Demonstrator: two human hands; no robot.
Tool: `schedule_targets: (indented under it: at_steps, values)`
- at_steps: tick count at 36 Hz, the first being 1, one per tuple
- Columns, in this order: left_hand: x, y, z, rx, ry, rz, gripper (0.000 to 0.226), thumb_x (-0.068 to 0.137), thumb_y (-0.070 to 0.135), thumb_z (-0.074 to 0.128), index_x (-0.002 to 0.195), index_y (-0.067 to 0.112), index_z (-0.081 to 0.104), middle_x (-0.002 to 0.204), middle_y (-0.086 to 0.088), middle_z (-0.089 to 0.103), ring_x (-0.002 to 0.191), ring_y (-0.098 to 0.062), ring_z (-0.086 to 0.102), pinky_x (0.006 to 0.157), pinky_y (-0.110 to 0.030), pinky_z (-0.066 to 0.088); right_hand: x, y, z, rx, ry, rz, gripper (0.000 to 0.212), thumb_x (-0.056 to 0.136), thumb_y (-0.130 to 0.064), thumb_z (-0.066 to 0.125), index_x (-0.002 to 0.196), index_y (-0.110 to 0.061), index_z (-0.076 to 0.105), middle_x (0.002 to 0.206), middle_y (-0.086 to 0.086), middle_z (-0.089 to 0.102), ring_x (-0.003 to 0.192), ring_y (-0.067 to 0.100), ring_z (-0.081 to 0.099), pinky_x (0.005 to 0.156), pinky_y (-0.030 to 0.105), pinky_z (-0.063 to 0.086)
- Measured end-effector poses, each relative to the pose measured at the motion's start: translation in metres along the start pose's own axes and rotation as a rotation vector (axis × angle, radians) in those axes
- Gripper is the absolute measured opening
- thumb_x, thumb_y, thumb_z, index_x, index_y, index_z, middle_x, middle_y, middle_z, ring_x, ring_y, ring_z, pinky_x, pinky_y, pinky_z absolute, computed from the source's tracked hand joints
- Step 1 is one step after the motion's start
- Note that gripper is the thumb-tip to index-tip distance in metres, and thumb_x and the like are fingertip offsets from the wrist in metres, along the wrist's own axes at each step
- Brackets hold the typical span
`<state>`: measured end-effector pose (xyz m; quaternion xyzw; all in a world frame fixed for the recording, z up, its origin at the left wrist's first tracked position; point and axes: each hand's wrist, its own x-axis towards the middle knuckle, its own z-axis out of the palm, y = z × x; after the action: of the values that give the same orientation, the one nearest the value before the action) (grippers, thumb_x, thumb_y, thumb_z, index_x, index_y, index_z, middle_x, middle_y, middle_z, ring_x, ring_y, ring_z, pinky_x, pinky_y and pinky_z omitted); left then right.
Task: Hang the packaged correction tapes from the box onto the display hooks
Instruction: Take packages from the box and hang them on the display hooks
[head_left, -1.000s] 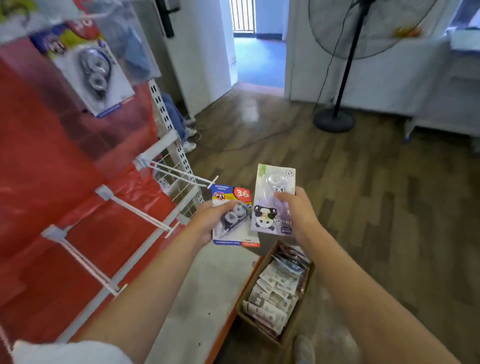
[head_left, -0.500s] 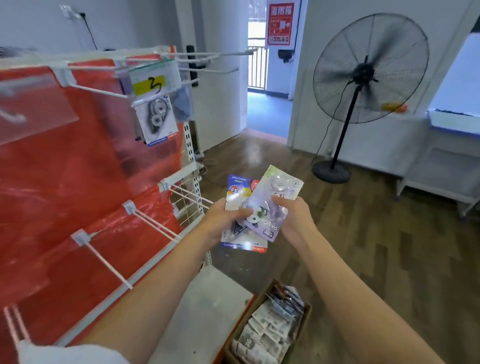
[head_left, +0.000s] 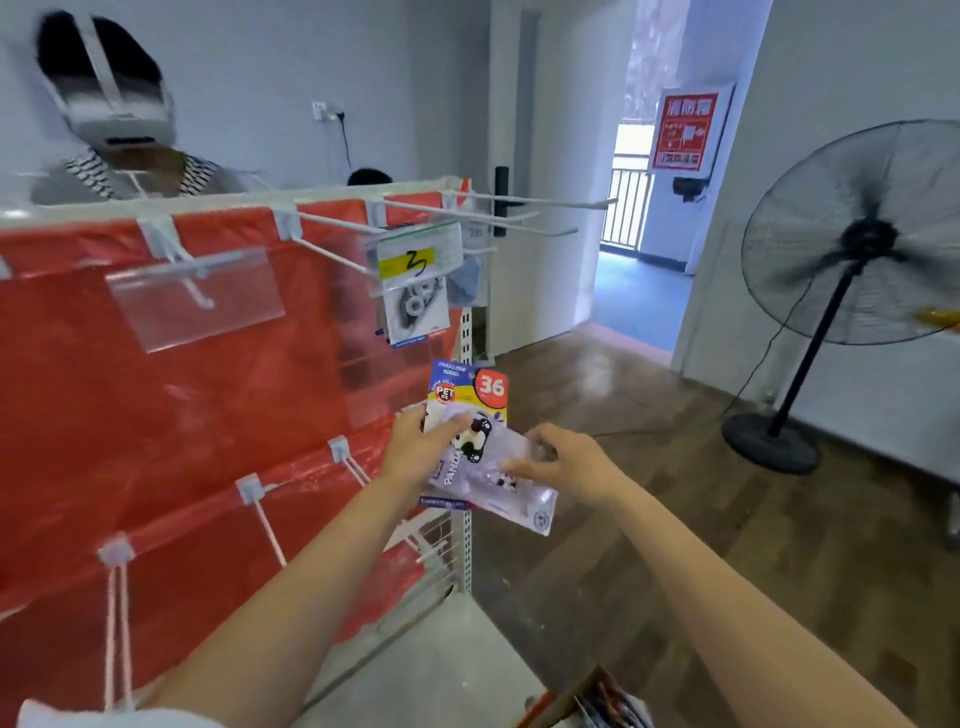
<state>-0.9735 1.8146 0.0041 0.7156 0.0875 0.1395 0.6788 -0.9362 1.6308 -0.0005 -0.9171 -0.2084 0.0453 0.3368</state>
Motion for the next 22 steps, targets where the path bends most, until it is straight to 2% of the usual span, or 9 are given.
schedule_targets:
  at_steps: [1,3,7,9,11,14,16,19,22]
  values:
    - [0.003,0.002,0.001,-0.029,0.029,-0.011,0.016,0.087,0.007,0.066,0.075,0.019,0.064,0.062,0.012,0.066,0.053,0.002,0.062,0.048,-0.011,0.046,0.004,-0.002,-0.002,0.048,-0.019,-0.008,0.042,0.08,-0.048,0.071,0.091,-0.012,0.054,0.081,-0.003,0.054,0.076,0.015,0.046,0.065,0.025,0.037]
    - [0.008,0.008,0.003,-0.076,0.062,-0.051,0.01,0.087,0.015,0.067,0.078,0.019,0.065,0.068,0.008,0.068,0.059,-0.004,0.064,0.048,-0.013,0.047,0.01,-0.004,-0.007,0.056,-0.024,-0.03,0.043,0.08,-0.05,0.07,0.075,-0.017,0.043,0.071,-0.006,0.05,0.066,0.013,0.043,0.057,0.025,0.032]
    - [0.019,0.019,0.003,-0.148,0.113,-0.111,0.016,0.085,0.027,0.07,0.087,0.011,0.069,0.079,-0.005,0.071,0.071,-0.021,0.067,0.067,-0.028,0.051,0.025,-0.005,-0.018,0.124,0.056,-0.018,0.048,0.085,-0.049,0.065,0.064,-0.018,0.033,0.064,-0.005,0.04,0.058,0.008,0.036,0.051,0.021,0.027]
    - [0.023,0.02,0.002,-0.154,0.164,-0.123,0.021,0.083,0.028,0.071,0.092,0.009,0.07,0.087,-0.01,0.072,0.079,-0.025,0.067,0.079,-0.036,0.052,0.033,-0.001,-0.023,0.199,0.106,0.025,0.045,0.089,-0.048,0.059,0.066,-0.018,0.034,0.068,-0.004,0.041,0.061,0.01,0.039,0.053,0.021,0.028]
    - [0.025,0.021,0.001,-0.158,0.203,-0.144,0.018,0.085,0.021,0.07,0.097,0.008,0.069,0.096,-0.014,0.072,0.086,-0.027,0.067,0.086,-0.041,0.051,0.041,0.005,-0.027,0.34,0.156,0.069,0.034,0.091,-0.046,0.057,0.075,-0.019,0.043,0.079,-0.002,0.05,0.074,0.015,0.049,0.062,0.024,0.038]
    - [0.024,0.023,0.002,-0.193,0.235,-0.153,0.011,0.089,0.014,0.064,0.097,0.007,0.068,0.091,-0.011,0.072,0.08,-0.025,0.067,0.083,-0.039,0.052,0.054,0.015,-0.033,0.591,0.234,0.111,0.028,0.091,-0.044,0.059,0.096,-0.017,0.057,0.099,0.002,0.063,0.092,0.021,0.06,0.083,0.035,0.048]
    - [0.022,0.024,0.004,-0.192,0.26,-0.142,0.012,0.089,0.015,0.064,0.097,0.006,0.068,0.087,-0.009,0.072,0.077,-0.023,0.068,0.078,-0.037,0.053,0.059,0.017,-0.035,0.734,0.247,0.121,0.024,0.09,-0.043,0.061,0.094,-0.019,0.06,0.104,0.004,0.065,0.096,0.023,0.061,0.089,0.039,0.05]
    - [0.019,0.025,0.007,-0.217,0.297,-0.131,0.008,0.09,0.015,0.063,0.092,0.008,0.068,0.088,-0.011,0.072,0.075,-0.022,0.067,0.076,-0.035,0.053,0.064,0.017,-0.037,0.817,0.207,0.066,0.016,0.091,-0.038,0.06,0.084,-0.024,0.058,0.093,-0.002,0.062,0.086,0.016,0.059,0.079,0.032,0.048]
    - [0.016,0.027,0.011,-0.228,0.32,-0.128,0.009,0.092,0.015,0.061,0.092,0.008,0.066,0.085,-0.009,0.072,0.071,-0.02,0.068,0.068,-0.032,0.054,0.067,0.018,-0.038,0.861,0.134,0.007,0.012,0.093,-0.033,0.059,0.092,-0.02,0.059,0.086,-0.009,0.06,0.076,0.004,0.056,0.061,0.022,0.042]
